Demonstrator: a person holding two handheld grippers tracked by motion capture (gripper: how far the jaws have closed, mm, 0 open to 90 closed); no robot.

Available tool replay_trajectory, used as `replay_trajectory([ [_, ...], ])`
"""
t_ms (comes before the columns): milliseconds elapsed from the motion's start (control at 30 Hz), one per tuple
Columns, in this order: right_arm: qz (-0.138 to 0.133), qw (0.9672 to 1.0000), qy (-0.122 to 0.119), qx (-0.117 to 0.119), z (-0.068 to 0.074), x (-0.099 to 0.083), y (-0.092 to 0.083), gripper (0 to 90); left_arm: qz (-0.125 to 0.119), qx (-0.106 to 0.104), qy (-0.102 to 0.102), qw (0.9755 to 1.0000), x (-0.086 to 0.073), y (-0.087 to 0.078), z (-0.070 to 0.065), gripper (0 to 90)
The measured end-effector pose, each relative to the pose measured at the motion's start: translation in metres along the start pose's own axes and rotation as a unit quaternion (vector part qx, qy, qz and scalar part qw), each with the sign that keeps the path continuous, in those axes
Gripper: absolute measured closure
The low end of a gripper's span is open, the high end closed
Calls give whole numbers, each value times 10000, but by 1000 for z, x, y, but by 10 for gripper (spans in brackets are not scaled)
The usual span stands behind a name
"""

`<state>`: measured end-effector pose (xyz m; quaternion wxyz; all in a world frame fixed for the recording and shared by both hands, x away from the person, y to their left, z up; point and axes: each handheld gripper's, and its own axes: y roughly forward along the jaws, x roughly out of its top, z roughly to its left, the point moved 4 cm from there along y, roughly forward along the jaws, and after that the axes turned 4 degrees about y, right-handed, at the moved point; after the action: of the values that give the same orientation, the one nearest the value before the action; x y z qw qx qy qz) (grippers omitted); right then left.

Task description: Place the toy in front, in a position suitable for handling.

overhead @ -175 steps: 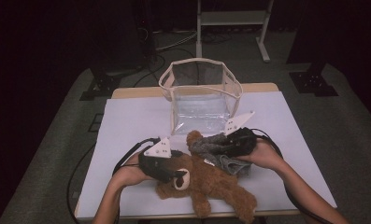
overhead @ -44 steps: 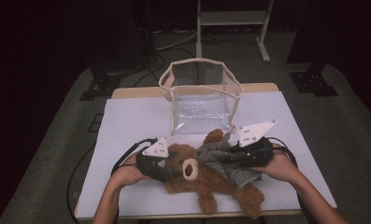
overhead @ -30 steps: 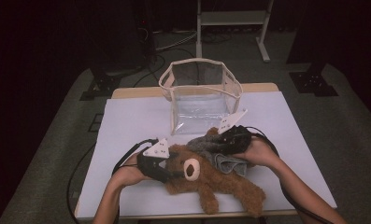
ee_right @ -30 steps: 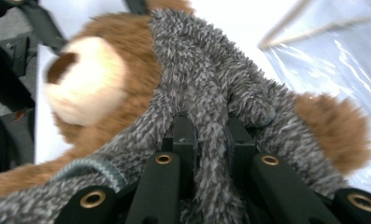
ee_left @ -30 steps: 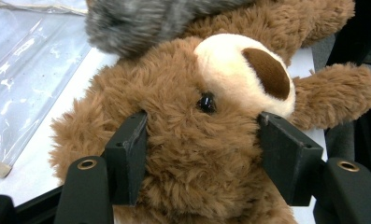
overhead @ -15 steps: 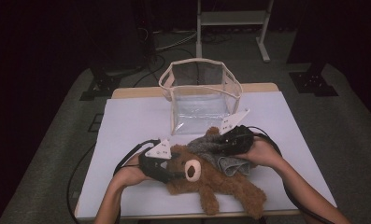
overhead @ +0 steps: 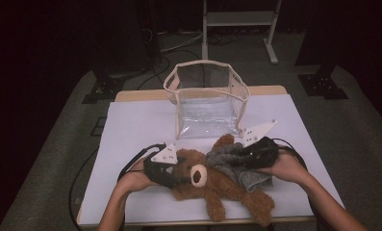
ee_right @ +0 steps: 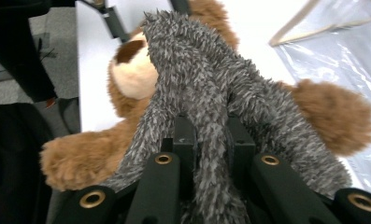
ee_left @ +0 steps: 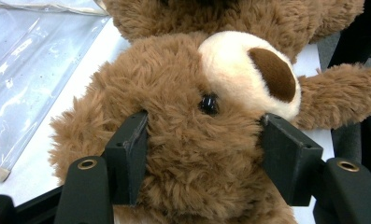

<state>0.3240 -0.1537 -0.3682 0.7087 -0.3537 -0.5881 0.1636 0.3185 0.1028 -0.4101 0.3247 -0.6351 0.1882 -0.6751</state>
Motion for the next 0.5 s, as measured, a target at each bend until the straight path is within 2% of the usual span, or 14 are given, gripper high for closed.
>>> replay_trajectory([
  [100,57,10000,15,40,3,-6,4,778,-15,-8,-23,10000,0,0,-1,365],
  [200,38,9999,140,16,-2,-13,6,778,-56,-6,-92,9999,1,1,-1,366],
  [367,61,9998,212,-13,-13,-20,7,780,-121,-55,-157,9998,3,5,-2,368],
  [500,49,9995,300,-6,-19,-24,6,781,-144,-87,-138,9998,5,8,-4,368],
])
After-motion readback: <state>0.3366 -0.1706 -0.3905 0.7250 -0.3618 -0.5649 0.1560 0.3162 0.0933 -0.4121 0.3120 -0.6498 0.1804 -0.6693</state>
